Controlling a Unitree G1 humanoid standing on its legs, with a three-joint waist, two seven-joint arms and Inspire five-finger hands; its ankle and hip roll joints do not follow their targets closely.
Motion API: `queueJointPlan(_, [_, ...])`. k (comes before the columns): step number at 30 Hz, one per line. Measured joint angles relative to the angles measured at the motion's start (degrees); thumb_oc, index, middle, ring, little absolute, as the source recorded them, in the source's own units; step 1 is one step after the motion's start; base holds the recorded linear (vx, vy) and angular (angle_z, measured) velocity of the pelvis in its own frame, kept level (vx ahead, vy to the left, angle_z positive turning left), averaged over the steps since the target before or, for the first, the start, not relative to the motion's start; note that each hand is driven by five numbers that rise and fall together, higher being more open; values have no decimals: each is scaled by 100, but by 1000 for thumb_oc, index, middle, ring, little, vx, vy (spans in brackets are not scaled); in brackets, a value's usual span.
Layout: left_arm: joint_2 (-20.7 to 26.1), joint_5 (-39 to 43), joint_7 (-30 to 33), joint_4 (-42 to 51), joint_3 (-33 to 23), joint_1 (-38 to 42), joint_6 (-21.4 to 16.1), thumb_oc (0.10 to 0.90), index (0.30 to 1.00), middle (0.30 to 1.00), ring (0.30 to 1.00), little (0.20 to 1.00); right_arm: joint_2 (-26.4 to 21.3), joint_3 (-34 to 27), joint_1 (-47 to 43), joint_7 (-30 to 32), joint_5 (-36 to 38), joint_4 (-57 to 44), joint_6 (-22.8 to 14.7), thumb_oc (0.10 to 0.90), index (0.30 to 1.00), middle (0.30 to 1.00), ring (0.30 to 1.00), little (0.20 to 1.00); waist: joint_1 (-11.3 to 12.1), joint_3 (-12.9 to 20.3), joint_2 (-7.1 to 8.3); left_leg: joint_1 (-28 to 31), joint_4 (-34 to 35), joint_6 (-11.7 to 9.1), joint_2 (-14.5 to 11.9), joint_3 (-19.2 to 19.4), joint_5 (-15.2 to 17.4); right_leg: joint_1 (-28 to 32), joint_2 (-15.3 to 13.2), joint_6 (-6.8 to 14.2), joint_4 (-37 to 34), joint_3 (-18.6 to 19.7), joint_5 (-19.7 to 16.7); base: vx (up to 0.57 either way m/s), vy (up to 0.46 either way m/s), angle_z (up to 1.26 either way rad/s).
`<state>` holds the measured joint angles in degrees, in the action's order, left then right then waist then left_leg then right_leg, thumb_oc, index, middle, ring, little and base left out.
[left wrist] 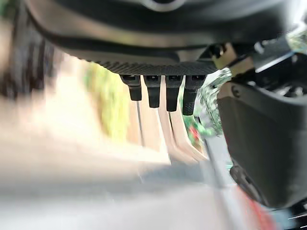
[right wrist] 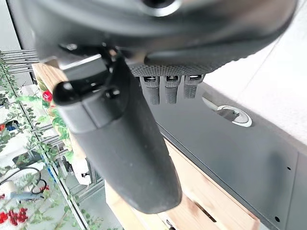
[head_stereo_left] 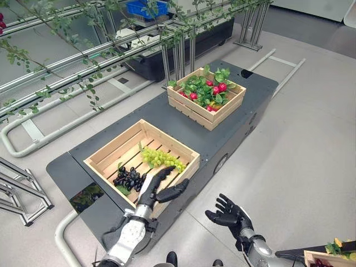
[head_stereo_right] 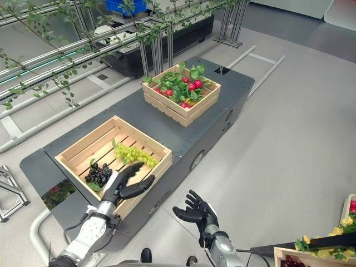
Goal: Pick up the fruits from the basket on one side to the basket on the other side
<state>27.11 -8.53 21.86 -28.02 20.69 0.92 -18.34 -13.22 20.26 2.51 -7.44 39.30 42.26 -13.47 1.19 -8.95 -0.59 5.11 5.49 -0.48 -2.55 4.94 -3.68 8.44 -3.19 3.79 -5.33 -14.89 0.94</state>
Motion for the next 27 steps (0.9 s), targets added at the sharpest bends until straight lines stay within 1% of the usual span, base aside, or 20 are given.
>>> queueJointPlan(1, [99, -162, 108, 2, -20, 7, 82, 800, 900, 900, 900, 900, -46, -4, -5, -3, 12, 0, 0, 800, 900, 900, 900, 900, 3, -14, -24, -2, 0, 5, 4, -4, -4, 1, -3, 2, 0, -5, -1, 66, 159, 5])
queueJointPlan(3, [441, -576, 456, -2, -176, 5, 371, 800, 900, 900, 900, 900, -208, -32, 31, -17, 186, -82, 19, 800, 900, 900, 900, 900, 7, -66, -114, -1, 1, 15, 20, -21, -10, 11, -23, 10, 1, -25, -6, 58, 165, 4])
queueJointPlan(5, [715, -737, 687, 7, -257, 13, 514, 800, 900, 900, 900, 900, -309, -138, 78, -46, 187, -185, 64, 800, 900, 900, 900, 900, 3, -94, -164, -10, 1, 23, 30, -41, -16, 10, -31, 13, 14, -41, -8, 51, 180, 6])
queueJointPlan(6, [815, -828, 843, 8, -385, 18, 592, 800, 900, 900, 900, 900, -373, -201, 112, -56, 191, -228, 68, 800, 900, 900, 900, 900, -1, -97, -197, -26, 1, 29, 42, -61, -20, 7, -43, 15, 15, -71, -9, 55, 185, 10])
queueJointPlan(9, [1008, -1068, 1211, 22, -427, 177, 846, 800, 900, 900, 900, 900, -537, -199, 144, -92, 216, -224, 85, 800, 900, 900, 900, 900, 17, -100, -235, -82, 1, 53, 80, -149, -41, -8, -69, 28, 20, -145, -8, 90, 173, 16])
queueJointPlan(11, [1119, -1313, 1341, 39, -429, 231, 986, 800, 900, 900, 900, 900, -532, -197, 158, -148, 365, -218, 97, 800, 900, 900, 900, 900, 22, -102, -238, -94, 1, 65, 99, -163, -46, -13, -84, 32, 22, -149, -9, 154, 182, 3])
queueJointPlan(14, [1209, -1549, 1345, 112, -428, 241, 1067, 800, 900, 900, 900, 900, -510, -188, 206, -203, 452, -219, 108, 800, 900, 900, 900, 900, 15, -102, -237, -98, 1, 84, 134, -161, -34, -27, -111, 48, 39, -147, -2, 70, 148, 0])
queueJointPlan(15, [1226, -1597, 1304, 139, -423, 254, 1066, 800, 900, 900, 900, 900, -512, -186, 232, -253, 518, -221, 108, 800, 900, 900, 900, 900, 6, -107, -244, -118, 0, 92, 166, -150, -28, -127, -141, 105, 223, -149, 60, -16, 80, -3])
queueJointPlan(16, [1255, -1628, 1230, 141, -374, 330, 1066, 800, 900, 900, 900, 900, -541, -184, 252, -310, 623, -234, 108, 800, 900, 900, 900, 900, -14, -184, -292, -143, -2, 149, 144, -161, -16, -476, -215, 131, 922, -134, 312, -37, 8, -1])
queueJointPlan(17, [1300, -1650, 1192, 136, -328, 400, 1066, 800, 900, 900, 900, 900, -570, -181, 219, -329, 623, -257, 110, 800, 900, 900, 900, 900, -19, -267, -312, -140, -15, 182, 117, -183, -37, -698, -288, 108, 1425, -116, 466, -126, -98, 3])
queueJointPlan(18, [1406, -1664, 1152, 130, -252, 551, 1053, 800, 900, 900, 900, 900, -593, -177, 298, -364, 617, -330, 110, 800, 900, 900, 900, 900, -82, -404, -267, -143, -60, 225, 166, -230, -66, -1060, -407, 76, 2194, -12, 668, -145, -104, 3])
queueJointPlan(19, [1484, -1656, 1155, 96, -188, 677, 1051, 800, 900, 900, 900, 900, -602, -176, 285, -392, 616, -381, 110, 800, 900, 900, 900, 900, -84, -552, -309, -151, -82, 245, 172, -327, -68, -1342, -460, 39, 2624, 216, 831, -280, -145, 29])
queueJointPlan(20, [1810, -1655, 1161, 38, -2, 1073, 1052, 800, 900, 900, 900, 900, -614, -131, 245, -513, 615, -470, 108, 800, 900, 900, 900, 900, -196, -725, -158, -513, -236, 228, 234, -422, -50, -1765, -483, 37, 2518, 707, 822, -213, -97, 41])
queueJointPlan(21, [1977, -1651, 1201, -75, 122, 1345, 1031, 800, 900, 900, 900, 900, -613, -112, 173, -552, 619, -472, 108, 800, 900, 900, 900, 900, -229, -793, -88, -730, -293, 228, 269, -427, -61, -2003, -492, 26, 2328, 854, 798, -248, -186, 67])
queueJointPlan(22, [2296, -1644, 1275, -366, 436, 2005, 991, 800, 900, 900, 900, 900, -612, -67, -89, -601, 621, -421, 111, 800, 900, 900, 900, 900, -254, -977, 29, -1123, -443, 214, 266, -290, -145, -2355, -535, 126, 2008, 1046, 734, -120, -140, 54])
queueJointPlan(23, [2384, -1644, 1322, -538, 528, 2299, 974, 800, 900, 900, 900, 900, -613, -66, -240, -626, 622, -383, 112, 800, 900, 900, 900, 900, -287, -1092, 68, -1280, -503, 197, 228, -214, -199, -2489, -538, 179, 2029, 1053, 697, -150, -181, 66])
queueJointPlan(24, [2436, -1637, 1452, -857, 597, 2783, 986, 800, 900, 900, 900, 900, -620, -77, -577, -646, 623, -285, 116, 800, 900, 900, 900, 900, -345, -1341, 37, -1567, -629, 144, 132, -10, -233, -2720, -476, 181, 2098, 1094, 649, -131, -120, 45])
queueJointPlan(25, [2442, -1641, 1526, -914, 576, 2912, 1001, 800, 900, 900, 900, 900, -630, -88, -705, -645, 629, -270, 118, 800, 900, 900, 900, 900, -348, -1502, 45, -1616, -658, 86, 122, 55, -274, -2782, -469, 198, 2086, 1136, 451, -120, -104, 25])
queueJointPlan(26, [2472, -1648, 1672, -919, 589, 3014, 1016, 800, 900, 900, 900, 900, -645, -84, -918, -646, 641, -272, 128, 800, 900, 900, 900, 900, -299, -1760, 75, -1628, -712, 57, 120, 93, -265, -2786, -479, 230, 2028, 1146, 118, -68, -42, -8])
queueJointPlan(27, [2490, -1695, 1826, -1000, 660, 3107, 1032, 800, 900, 900, 900, 900, -663, -70, -1130, -658, 758, -271, 169, 800, 900, 900, 900, 900, -254, -1915, 9, -1691, -717, -32, 41, 114, -266, -2806, -418, 188, 1920, 1108, -26, -44, -3, -18])
